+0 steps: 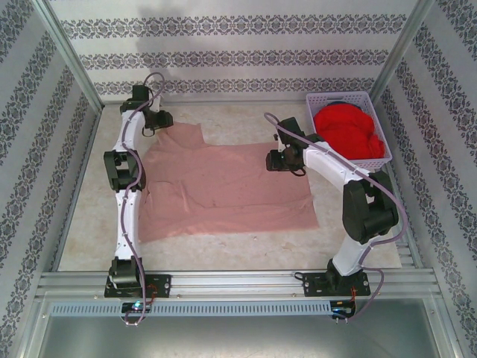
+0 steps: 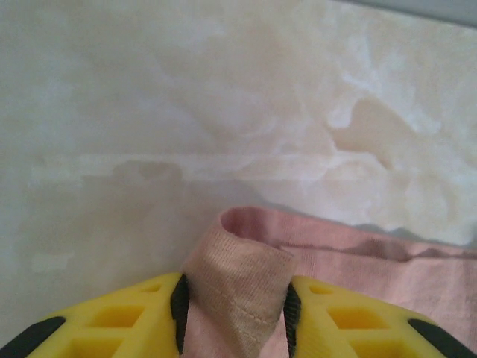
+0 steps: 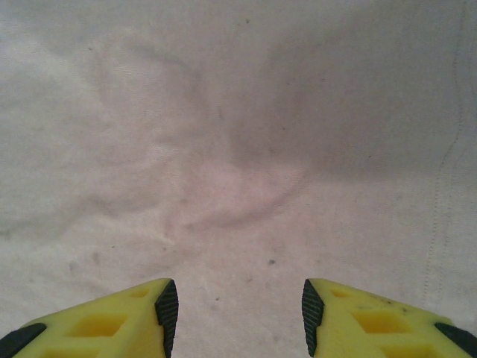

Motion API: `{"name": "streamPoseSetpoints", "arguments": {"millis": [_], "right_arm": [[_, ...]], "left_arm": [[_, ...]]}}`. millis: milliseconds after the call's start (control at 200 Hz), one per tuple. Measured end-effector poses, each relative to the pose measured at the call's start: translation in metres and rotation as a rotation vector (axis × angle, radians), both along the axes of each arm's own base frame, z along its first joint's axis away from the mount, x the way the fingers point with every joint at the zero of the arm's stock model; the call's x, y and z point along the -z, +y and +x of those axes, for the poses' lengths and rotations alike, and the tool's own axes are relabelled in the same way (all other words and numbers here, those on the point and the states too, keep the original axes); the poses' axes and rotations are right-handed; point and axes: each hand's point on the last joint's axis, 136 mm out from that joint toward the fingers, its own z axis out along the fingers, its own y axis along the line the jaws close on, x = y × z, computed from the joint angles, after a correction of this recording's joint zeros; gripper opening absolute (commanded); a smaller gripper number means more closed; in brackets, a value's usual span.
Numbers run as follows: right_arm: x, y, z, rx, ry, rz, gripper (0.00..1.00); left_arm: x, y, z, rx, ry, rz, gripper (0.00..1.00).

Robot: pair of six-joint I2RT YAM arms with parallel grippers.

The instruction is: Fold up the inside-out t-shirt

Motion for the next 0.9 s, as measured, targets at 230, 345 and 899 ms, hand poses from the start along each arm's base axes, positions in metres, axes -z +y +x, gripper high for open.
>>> {"name": "streamPoseSetpoints", "arguments": {"millis": [230,345,899], "right_arm": [[-0.004,-0.004,0.004,0.015,-0.006,-0.024,0.50],[-0.017,-0.010,0.028,0.050,-0.048,-0.048,0.51],[0.030,-0.081,0.139,0.368,0.001,-0.158,0.59]], "left_arm": [[0.004,-0.006,0.002,-0.006,0.000,-0.020,0.17],[0.002,-0.006,0.005,-0.015,-0.010,-0.020,0.11],[-0.004,-0.007,0.008,-0.025,-0.034,-0.026,0.00]]}}
